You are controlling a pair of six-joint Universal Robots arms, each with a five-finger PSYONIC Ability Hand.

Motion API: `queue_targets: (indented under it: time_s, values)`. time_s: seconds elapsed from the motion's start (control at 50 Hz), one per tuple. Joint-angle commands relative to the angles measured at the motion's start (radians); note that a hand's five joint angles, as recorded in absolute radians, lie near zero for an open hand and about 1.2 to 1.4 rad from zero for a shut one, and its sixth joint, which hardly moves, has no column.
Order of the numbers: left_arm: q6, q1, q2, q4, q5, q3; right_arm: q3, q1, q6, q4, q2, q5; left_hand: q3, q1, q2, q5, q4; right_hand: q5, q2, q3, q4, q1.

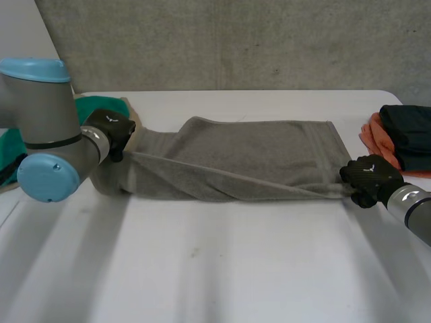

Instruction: Fold the laundry.

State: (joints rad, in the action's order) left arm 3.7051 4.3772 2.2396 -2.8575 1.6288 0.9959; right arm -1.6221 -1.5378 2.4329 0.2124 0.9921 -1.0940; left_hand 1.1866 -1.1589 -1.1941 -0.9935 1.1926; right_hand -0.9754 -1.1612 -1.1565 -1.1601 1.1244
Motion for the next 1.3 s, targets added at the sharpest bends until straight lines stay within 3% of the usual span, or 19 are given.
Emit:
queue_targets:
  time_s: [0.02,0.14,0.24,0.32,0.34,0.5,0.62,0.78,0.98,1.0,1.02,1.08,1.14,1.2,1.3]
  values:
    - [0.006,-0.011,-0.061,0.043,0.002,0.098,-0.007,0.010,0.014,-0.077,0.063,0.023,0.210,-0.237,-0.202,-0.228,0.204,-0.246,-0.235,-0.240,-0.236,0.272]
    - [0.041,-0.025,-0.169,0.173,0.005,0.311,-0.012,0.083,-0.078,-0.322,0.154,0.063,0.210,-0.237,-0.202,-0.228,0.204,-0.246,-0.235,-0.240,-0.236,0.272]
    - [0.160,-0.031,-0.267,0.253,-0.004,0.554,0.017,0.166,-0.386,-0.730,0.151,0.013,0.210,-0.237,-0.202,-0.228,0.204,-0.246,-0.235,-0.240,-0.236,0.272]
    - [0.240,-0.038,-0.297,0.248,-0.004,0.636,0.068,0.191,-0.624,-0.963,0.122,-0.047,0.210,-0.237,-0.202,-0.228,0.204,-0.246,-0.235,-0.240,-0.236,0.272]
    - [0.249,-0.039,-0.298,0.245,-0.003,0.632,0.083,0.188,-0.626,-0.975,0.117,-0.055,0.210,-0.237,-0.202,-0.228,0.204,-0.246,-0.235,-0.240,-0.236,0.272]
    - [0.227,-0.035,-0.258,0.146,0.003,0.448,0.223,0.133,-0.356,-0.860,0.071,-0.063,0.210,-0.237,-0.202,-0.228,0.204,-0.246,-0.235,-0.240,-0.236,0.272]
    - [0.187,-0.019,-0.143,0.034,-0.009,0.235,0.321,0.090,-0.166,-0.728,0.010,-0.064,0.210,-0.237,-0.202,-0.228,0.204,-0.246,-0.235,-0.240,-0.236,0.272]
    - [0.170,-0.045,0.047,-0.054,-0.012,-0.035,0.468,0.033,-0.040,-0.608,-0.090,-0.138,0.210,-0.237,-0.202,-0.228,0.204,-0.246,-0.235,-0.240,-0.236,0.272]
    - [0.170,-0.074,0.304,-0.034,0.042,-0.365,0.654,-0.042,-0.003,-0.490,-0.240,-0.224,0.210,-0.237,-0.202,-0.228,0.204,-0.246,-0.235,-0.240,-0.236,0.272]
    - [0.168,-0.074,0.314,-0.030,0.042,-0.379,0.666,-0.048,-0.005,-0.489,-0.251,-0.231,0.184,-0.212,-0.176,-0.202,0.178,-0.246,-0.235,-0.240,-0.236,0.272]
    - [0.165,-0.080,0.333,-0.022,0.045,-0.402,0.686,-0.059,-0.008,-0.490,-0.266,-0.254,-0.348,0.321,0.356,0.330,-0.354,0.388,0.399,0.394,0.398,-0.362]
    - [0.165,-0.099,0.344,-0.023,0.048,-0.416,0.717,-0.077,-0.005,-0.490,-0.280,-0.325,-1.012,0.984,1.020,0.994,-1.018,0.657,0.668,0.664,0.667,-0.632]
    - [0.164,-0.108,0.327,-0.037,0.052,-0.415,0.722,-0.091,0.014,-0.499,-0.265,-0.362,-1.012,0.984,1.020,0.994,-1.018,0.975,0.987,0.982,0.986,-0.950]
    - [0.154,-0.100,0.295,-0.059,0.056,-0.393,0.689,-0.099,0.034,-0.504,-0.225,-0.342,-1.012,0.984,1.020,0.994,-1.018,0.975,0.987,0.982,0.986,-0.950]
    - [0.112,-0.087,0.224,-0.103,0.042,-0.286,0.584,-0.102,0.028,-0.492,-0.159,-0.213,-1.012,0.984,1.020,0.994,-1.018,0.975,0.987,0.982,0.986,-0.950]
